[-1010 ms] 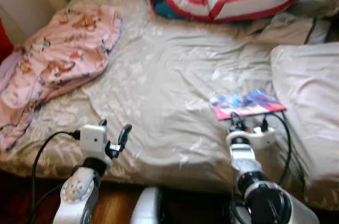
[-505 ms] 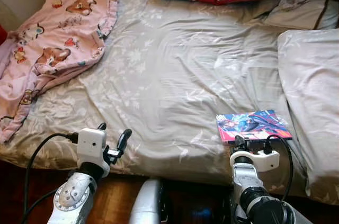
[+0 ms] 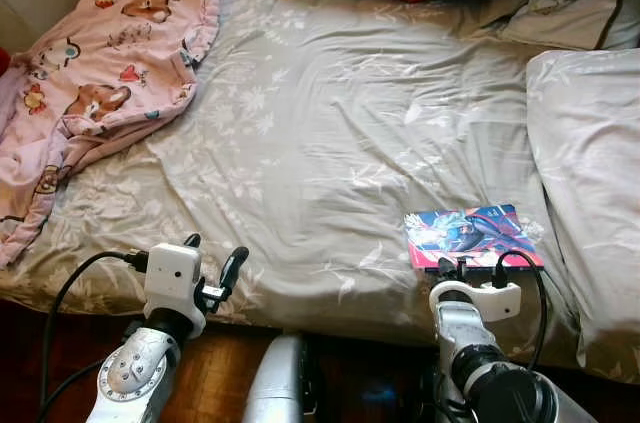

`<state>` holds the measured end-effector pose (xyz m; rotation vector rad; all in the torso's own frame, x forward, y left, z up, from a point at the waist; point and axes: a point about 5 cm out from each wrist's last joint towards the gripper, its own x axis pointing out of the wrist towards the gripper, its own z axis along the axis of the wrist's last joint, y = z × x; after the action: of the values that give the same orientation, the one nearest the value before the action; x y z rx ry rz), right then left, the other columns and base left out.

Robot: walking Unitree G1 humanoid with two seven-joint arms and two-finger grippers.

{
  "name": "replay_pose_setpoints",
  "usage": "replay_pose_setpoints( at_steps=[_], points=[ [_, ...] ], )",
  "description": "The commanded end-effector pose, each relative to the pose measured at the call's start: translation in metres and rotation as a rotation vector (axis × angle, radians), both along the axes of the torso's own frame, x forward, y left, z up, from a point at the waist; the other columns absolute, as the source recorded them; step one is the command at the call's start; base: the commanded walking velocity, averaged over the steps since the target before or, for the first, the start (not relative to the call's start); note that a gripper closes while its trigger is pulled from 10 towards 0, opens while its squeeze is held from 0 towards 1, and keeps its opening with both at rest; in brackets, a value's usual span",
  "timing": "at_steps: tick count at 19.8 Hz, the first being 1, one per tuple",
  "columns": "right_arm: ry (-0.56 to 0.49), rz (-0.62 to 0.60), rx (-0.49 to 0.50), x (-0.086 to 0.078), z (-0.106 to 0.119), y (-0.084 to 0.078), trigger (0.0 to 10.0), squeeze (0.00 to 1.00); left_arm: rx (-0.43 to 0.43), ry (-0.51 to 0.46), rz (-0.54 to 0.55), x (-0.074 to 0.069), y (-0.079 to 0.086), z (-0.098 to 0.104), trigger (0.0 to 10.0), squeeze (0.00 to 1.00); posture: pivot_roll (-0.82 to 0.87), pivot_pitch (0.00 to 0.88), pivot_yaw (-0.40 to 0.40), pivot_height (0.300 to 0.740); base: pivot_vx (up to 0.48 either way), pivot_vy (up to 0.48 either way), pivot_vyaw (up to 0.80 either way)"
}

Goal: Clean up the room

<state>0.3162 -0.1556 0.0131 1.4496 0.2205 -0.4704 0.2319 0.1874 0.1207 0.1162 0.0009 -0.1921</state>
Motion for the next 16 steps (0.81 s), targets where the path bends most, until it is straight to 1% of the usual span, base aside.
replay_pose_setpoints(
  at_steps=[1, 3, 4, 5, 6, 7, 8, 9, 11, 15, 16],
  points=[
    [-0.016, 0.019, 0.068, -0.0004, -0.0012, 0.0153, 10.0, 0.00, 0.021, 0.023, 0.016, -0.0047, 0.0061, -0.0016, 10.0, 0.00, 0.27, 0.274, 0.143, 0.642, 0.000, 0.000, 0.00],
    [-0.047, -0.002, 0.103, 0.0009, 0.0007, 0.0156, 10.0, 0.00, 0.023, 0.023, 0.016, -0.0048, 0.0062, -0.0011, 10.0, 0.00, 0.27, 0.274, 0.145, 0.642, 0.000, 0.000, 0.00],
    [-0.057, 0.000, 0.098, 0.0012, 0.0013, 0.0151, 10.0, 0.18, 0.025, 0.025, 0.017, -0.0049, 0.0065, -0.0010, 10.0, 0.00, 0.27, 0.275, 0.144, 0.642, 0.000, 0.000, 0.00],
    [-0.062, 0.015, 0.084, 0.0015, 0.0018, 0.0154, 10.0, 0.20, 0.026, 0.026, 0.018, -0.0049, 0.0067, -0.0010, 10.0, 0.00, 0.27, 0.275, 0.144, 0.642, 0.000, 0.000, 0.00],
    [-0.075, 0.021, 0.085, 0.0021, 0.0026, 0.0159, 10.0, 0.50, 0.027, 0.026, 0.017, -0.0048, 0.0069, -0.0010, 10.0, 0.00, 0.27, 0.274, 0.143, 0.642, 0.000, 0.000, 0.00],
    [-0.078, 0.022, 0.084, 0.0022, 0.0028, 0.0158, 10.0, 0.65, 0.028, 0.026, 0.018, -0.0046, 0.0071, -0.0012, 10.0, 0.00, 0.27, 0.274, 0.143, 0.642, 0.000, 0.000, 0.00],
    [-0.076, 0.025, 0.076, 0.0022, 0.0028, 0.0149, 10.0, 0.87, 0.028, 0.026, 0.019, -0.0039, 0.0071, -0.0016, 10.0, 0.00, 0.27, 0.272, 0.142, 0.642, 0.000, 0.000, 0.00],
    [-0.071, 0.028, 0.066, 0.0019, 0.0025, 0.0141, 10.0, 0.92, 0.027, 0.026, 0.018, -0.0033, 0.0069, -0.0019, 10.0, 0.00, 0.27, 0.271, 0.141, 0.642, 0.000, 0.000, 0.00],
    [-0.064, 0.027, 0.061, 0.0011, 0.0015, 0.0126, 10.0, 0.92, 0.028, 0.027, 0.016, -0.0028, 0.0065, -0.0024, 10.0, 0.00, 0.26, 0.268, 0.140, 0.642, 0.000, 0.000, 0.00],
    [-0.040, 0.028, 0.039, -0.0023, -0.0024, 0.0095, 10.0, 0.87, 0.030, 0.026, 0.009, 0.0001, 0.0042, -0.0029, 10.0, 0.00, 0.26, 0.257, 0.135, 0.642, 0.000, 0.000, 0.00],
    [-0.023, 0.023, 0.032, -0.0047, -0.0051, 0.0070, 10.0, 0.84, 0.027, 0.024, 0.007, 0.0017, 0.0027, -0.0030, 10.0, 0.00, 0.25, 0.252, 0.133, 0.642, 0.000, 0.000, 0.00]
  ],
)
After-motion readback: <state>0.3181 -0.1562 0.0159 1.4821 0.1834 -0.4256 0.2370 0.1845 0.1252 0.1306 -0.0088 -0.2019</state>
